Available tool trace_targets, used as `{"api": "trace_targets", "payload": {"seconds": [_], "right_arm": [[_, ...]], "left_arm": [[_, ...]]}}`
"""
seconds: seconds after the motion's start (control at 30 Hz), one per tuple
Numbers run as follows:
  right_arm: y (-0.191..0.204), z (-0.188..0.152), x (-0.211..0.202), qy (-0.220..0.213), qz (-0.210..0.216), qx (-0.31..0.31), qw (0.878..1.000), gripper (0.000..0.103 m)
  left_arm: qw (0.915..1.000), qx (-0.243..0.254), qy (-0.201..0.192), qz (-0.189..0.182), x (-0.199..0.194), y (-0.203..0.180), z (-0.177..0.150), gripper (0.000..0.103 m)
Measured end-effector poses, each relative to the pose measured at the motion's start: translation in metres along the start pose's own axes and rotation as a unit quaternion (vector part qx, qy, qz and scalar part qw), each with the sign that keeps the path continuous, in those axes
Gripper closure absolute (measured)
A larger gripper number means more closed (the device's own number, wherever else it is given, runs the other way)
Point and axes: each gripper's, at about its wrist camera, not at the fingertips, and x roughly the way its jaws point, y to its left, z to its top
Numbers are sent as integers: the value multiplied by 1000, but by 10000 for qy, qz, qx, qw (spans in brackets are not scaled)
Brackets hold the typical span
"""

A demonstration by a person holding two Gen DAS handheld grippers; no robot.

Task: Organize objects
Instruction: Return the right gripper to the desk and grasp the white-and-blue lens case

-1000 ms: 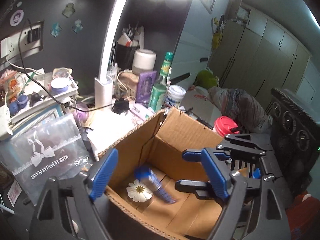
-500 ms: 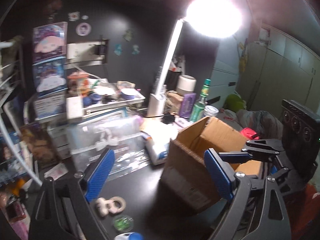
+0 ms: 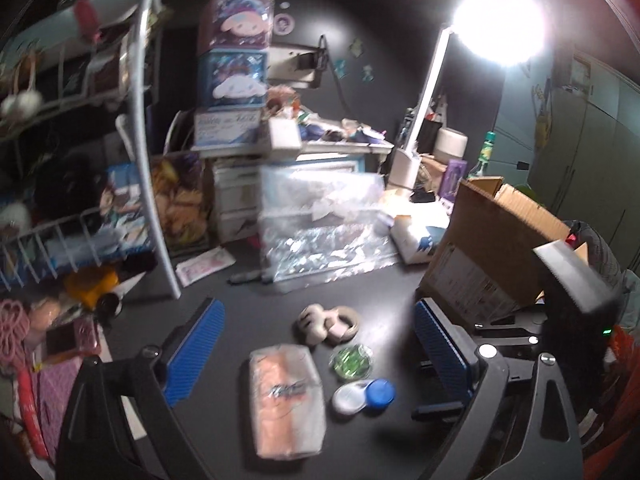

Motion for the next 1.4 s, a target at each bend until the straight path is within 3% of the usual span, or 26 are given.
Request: {"api": "trace_targets", "payload": {"seconds": [0.1,0.37,0.53,0.73,0.83,0.97,1.03,1.2,1.4], "right_arm": [[-8,-13,30,325,-205,-64,9992,68],[-7,-10,57,459,-478,-448,9968,68],[-2,-10,64,500,-666,-602,9947,77],[-4,-7,53,243,-662,-450,9965,77],[0,-1,36,4,-624,-425,9971,77],[10,11,10,-305,-544,-498,9968,77],[15,17,-6,-496,-559,-567,9956,77],[18,23,-32,-723,-688,-656,9928,77],[13,32,-62,-923,-940,-582,9896,77]], "left_arm": [[9999,-86,79,50,2,9,-17,9],[9994,-297,198,51,8,24,-38,9],[9993,-279,235,83,10,26,-43,9],[9983,-201,493,-251,21,17,-47,9],[9965,-245,529,-596,26,8,-43,11],[9914,-268,533,-1165,27,-6,-31,39],[9879,-350,445,-1445,24,-10,-24,46],[9835,-280,341,-1755,17,-24,-7,65],[9811,-98,110,-1929,7,-45,22,70]]}}
